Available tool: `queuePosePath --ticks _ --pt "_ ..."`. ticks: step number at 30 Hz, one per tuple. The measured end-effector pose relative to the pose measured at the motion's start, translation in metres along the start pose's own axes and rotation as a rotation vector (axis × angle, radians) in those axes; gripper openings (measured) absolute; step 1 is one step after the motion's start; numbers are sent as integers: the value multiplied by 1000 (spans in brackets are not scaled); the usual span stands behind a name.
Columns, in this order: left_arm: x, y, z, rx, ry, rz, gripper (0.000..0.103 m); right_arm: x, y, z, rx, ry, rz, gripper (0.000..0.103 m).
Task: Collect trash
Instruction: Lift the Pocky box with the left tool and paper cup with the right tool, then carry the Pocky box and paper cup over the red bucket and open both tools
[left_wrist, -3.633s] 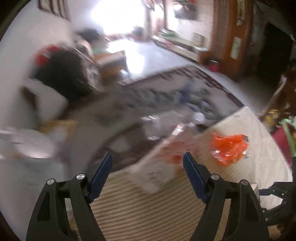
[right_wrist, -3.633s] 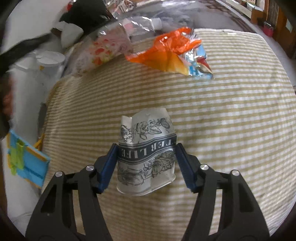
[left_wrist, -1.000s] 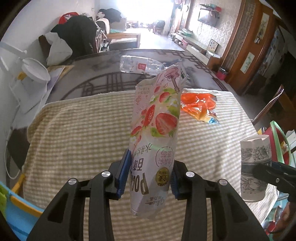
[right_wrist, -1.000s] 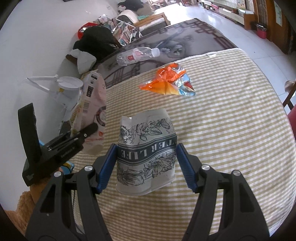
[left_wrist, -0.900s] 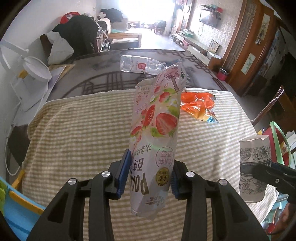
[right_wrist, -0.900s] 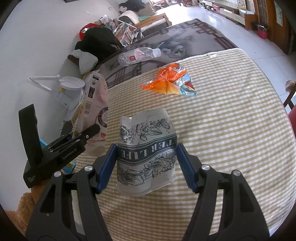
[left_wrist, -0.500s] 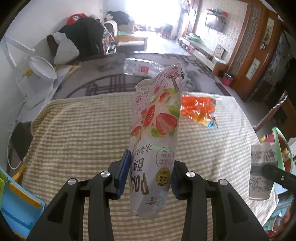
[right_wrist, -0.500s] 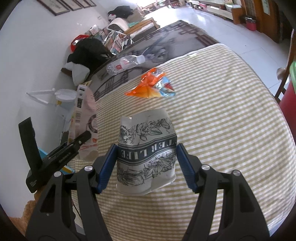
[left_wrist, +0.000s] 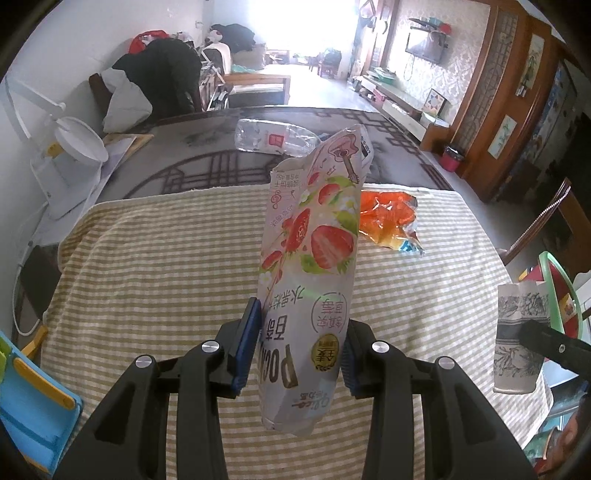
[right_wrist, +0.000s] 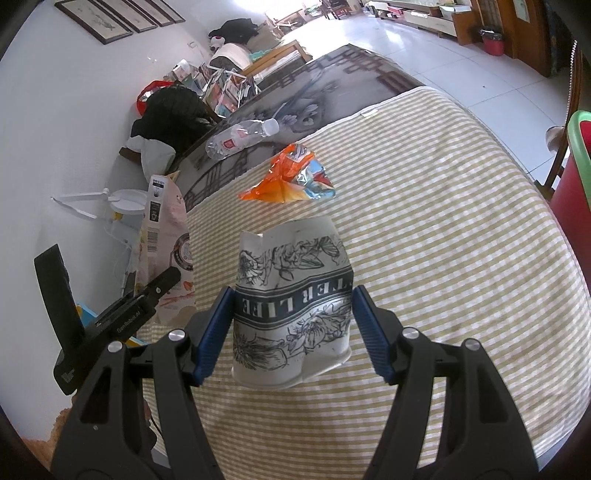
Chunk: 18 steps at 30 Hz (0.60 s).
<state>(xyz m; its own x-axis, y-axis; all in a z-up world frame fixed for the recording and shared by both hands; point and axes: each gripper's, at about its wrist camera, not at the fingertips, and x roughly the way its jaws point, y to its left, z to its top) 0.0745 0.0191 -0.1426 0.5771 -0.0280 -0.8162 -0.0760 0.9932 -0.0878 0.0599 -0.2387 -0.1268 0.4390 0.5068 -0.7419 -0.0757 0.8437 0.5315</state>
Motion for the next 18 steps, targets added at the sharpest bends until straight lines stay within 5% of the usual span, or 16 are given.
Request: queuePosePath --ticks 8,18 --pt "-3 5 2 -14 -12 25 37 -6 -6 -1 43 -24 65 64" --pt "-6 2 1 -25 -23 16 37 -27 -19 7 71 -68 37 64"
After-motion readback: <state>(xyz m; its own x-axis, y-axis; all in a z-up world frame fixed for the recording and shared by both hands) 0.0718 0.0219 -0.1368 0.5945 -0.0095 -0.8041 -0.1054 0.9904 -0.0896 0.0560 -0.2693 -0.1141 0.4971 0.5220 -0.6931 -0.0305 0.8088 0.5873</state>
